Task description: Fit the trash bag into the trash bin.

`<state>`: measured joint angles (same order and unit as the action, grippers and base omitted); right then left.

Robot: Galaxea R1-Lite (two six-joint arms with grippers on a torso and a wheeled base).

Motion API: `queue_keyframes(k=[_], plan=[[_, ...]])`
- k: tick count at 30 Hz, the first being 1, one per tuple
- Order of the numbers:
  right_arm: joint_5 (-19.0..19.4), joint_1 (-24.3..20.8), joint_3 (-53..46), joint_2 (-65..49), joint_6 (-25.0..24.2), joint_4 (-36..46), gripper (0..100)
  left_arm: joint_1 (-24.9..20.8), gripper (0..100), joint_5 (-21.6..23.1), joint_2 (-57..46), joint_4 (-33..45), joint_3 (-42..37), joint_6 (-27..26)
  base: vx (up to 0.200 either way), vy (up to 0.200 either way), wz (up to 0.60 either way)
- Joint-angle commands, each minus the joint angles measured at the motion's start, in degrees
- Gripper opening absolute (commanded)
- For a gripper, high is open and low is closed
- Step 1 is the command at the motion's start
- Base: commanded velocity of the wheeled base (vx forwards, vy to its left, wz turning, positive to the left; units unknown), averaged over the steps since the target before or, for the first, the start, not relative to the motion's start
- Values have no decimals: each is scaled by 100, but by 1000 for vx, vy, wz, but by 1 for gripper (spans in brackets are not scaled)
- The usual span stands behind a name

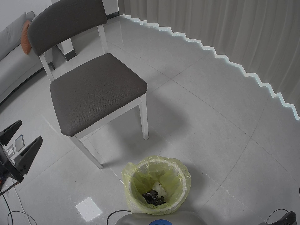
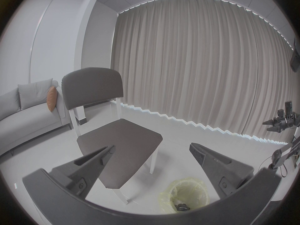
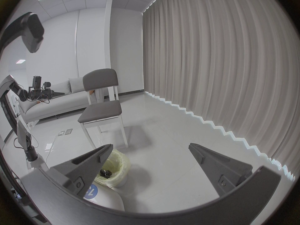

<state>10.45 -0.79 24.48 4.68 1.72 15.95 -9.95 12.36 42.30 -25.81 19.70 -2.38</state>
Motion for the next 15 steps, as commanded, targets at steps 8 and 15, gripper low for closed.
queue_keyframes(k=[8, 15], plan=[[54, 53, -119, -433, -383, 93, 100, 336, 100, 38, -1022, 515, -80, -26, 0, 0, 0], [1, 53, -734, -433, -313, -847, 100, 617, 100, 91, -1549, 533, -168, -17, 0, 0, 0]])
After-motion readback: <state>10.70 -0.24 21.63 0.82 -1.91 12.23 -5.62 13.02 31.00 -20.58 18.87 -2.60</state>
